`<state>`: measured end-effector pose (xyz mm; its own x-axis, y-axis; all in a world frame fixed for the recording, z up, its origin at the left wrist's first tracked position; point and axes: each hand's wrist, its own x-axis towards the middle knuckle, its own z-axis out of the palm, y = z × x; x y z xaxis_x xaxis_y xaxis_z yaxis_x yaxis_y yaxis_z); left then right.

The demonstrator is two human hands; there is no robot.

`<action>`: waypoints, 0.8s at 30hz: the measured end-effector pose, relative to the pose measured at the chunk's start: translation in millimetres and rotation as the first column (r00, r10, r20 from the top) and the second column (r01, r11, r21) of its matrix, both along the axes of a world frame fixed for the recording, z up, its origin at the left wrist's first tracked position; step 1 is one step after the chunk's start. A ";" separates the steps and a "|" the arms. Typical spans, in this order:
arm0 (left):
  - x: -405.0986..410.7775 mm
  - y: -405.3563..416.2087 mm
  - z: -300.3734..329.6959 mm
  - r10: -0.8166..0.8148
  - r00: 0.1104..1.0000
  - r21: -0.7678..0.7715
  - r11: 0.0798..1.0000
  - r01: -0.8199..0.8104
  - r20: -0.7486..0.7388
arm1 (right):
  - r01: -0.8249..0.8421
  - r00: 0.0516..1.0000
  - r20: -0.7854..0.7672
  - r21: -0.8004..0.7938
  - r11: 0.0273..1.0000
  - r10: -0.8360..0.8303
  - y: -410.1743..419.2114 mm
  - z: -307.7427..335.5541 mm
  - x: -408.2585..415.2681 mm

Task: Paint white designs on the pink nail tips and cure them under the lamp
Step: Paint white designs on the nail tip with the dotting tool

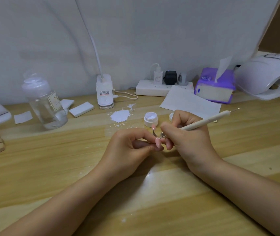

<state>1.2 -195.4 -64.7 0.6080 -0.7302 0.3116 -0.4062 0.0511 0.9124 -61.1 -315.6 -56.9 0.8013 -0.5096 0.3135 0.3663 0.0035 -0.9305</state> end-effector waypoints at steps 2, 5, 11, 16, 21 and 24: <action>0.2 -0.2 -0.1 0.002 1.000 0.002 1.000 -0.002 0.003 | 0.001 1.000 -0.002 -0.005 1.000 -0.001 0.0 -0.1 -0.1; 0.7 -0.3 -0.8 0.002 1.000 0.008 1.000 -0.002 -0.001 | -0.001 1.000 -0.008 -0.013 1.000 0.001 0.0 0.1 -0.4; 0.2 -0.3 -0.2 -0.003 1.000 0.005 1.000 0.003 -0.016 | 0.004 1.000 -0.018 -0.024 1.000 -0.004 0.9 1.0 -0.7; 0.5 0.1 -0.8 -0.002 1.000 0.018 1.000 0.002 -0.011 | 0.002 1.000 -0.020 -0.030 1.000 -0.003 1.3 1.1 -0.9; 1.0 0.0 -1.2 0.005 1.000 0.026 1.000 -0.005 -0.008 | 0.000 1.000 -0.020 -0.033 0.999 -0.001 1.3 1.3 -0.9; 1.3 -0.4 -1.6 0.007 1.000 0.031 0.999 -0.007 -0.005 | 0.004 1.000 -0.020 -0.035 0.999 -0.005 0.9 1.0 -0.9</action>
